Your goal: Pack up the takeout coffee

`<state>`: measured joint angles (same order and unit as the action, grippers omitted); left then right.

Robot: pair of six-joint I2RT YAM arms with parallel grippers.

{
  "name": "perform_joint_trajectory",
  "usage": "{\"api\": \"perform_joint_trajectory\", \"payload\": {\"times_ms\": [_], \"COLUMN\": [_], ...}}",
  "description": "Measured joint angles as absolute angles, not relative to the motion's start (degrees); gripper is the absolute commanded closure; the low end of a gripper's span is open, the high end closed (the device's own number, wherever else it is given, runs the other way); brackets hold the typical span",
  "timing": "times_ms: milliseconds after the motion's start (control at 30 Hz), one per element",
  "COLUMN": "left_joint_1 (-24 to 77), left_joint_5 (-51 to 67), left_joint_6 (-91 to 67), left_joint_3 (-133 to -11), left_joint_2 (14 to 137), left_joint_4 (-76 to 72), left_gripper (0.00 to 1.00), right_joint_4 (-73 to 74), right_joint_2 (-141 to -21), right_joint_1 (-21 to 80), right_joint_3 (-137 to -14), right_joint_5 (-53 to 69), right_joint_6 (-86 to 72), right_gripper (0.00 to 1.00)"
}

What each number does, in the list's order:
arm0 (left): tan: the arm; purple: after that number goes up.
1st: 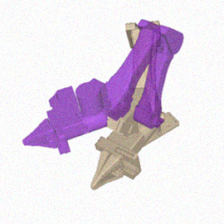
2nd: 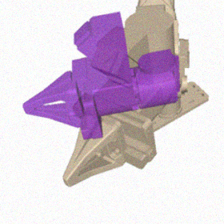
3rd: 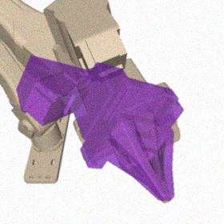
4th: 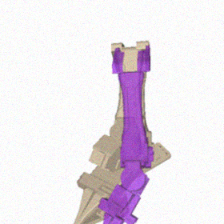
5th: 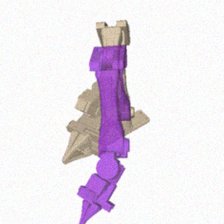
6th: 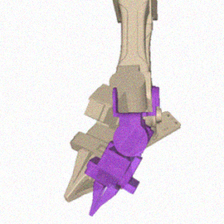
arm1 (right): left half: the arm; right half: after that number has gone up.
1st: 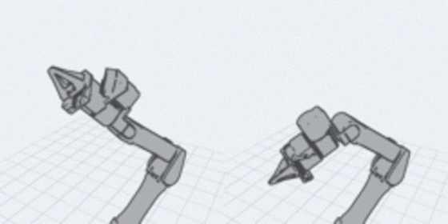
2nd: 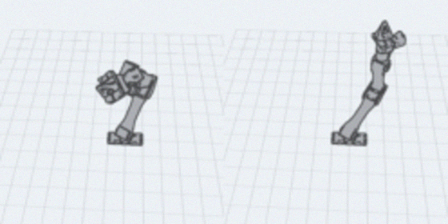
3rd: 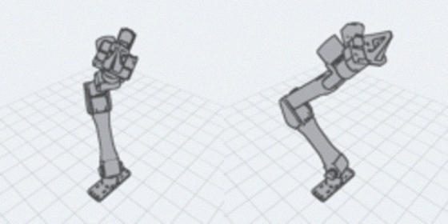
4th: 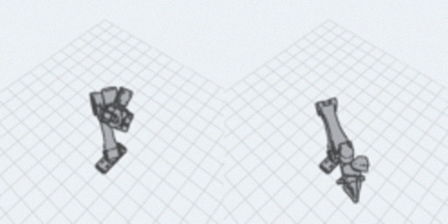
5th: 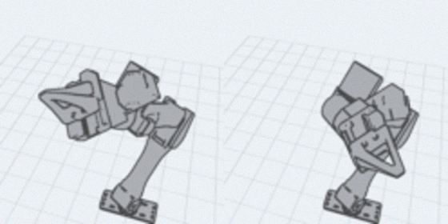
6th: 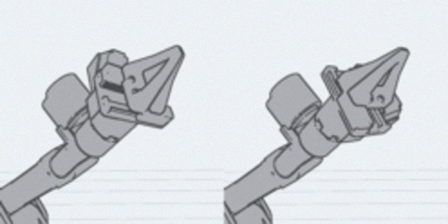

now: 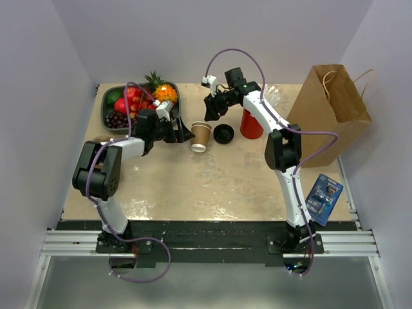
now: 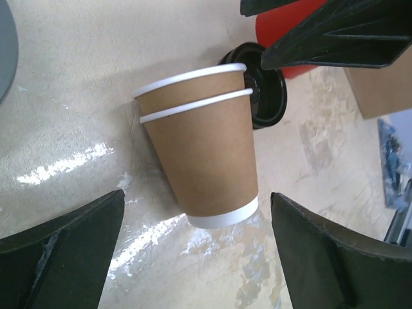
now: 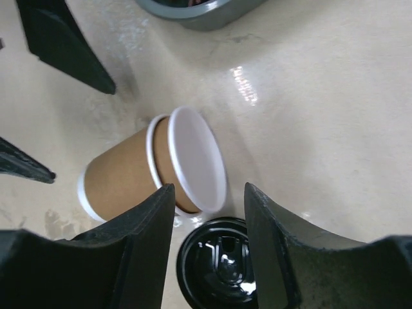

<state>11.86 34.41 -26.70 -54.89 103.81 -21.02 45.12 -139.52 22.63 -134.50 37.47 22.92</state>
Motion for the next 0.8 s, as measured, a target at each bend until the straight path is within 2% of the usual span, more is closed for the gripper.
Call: {"api": "perform_joint_trajectory", "payload": {"times_ms": [367, 667, 800], "left_joint_1": [13.37, 16.64, 16.62], "left_joint_5": [38.02, 37.89, 36.99], "left_joint_6": [-18.13, -16.67, -16.43], "left_joint_3": [-60.25, -62.39, -62.67], "left_joint_2": [106.06, 109.67, 110.28], "left_joint_4": [-12.32, -10.33, -9.72], "left_gripper": [0.02, 0.02, 0.10], "right_joint_4": [46.83, 46.83, 46.68], "right_joint_2": [-140.49, -140.66, -141.38], "right_joint_1": [22.94, 22.85, 22.85], "right_joint_3": [-134.50, -133.64, -133.58], "right_joint_5": [45.10, 46.00, 45.98], "right_joint_6": [23.92, 23.97, 23.59], "right_gripper": [0.61, 0.63, 0.63]}}
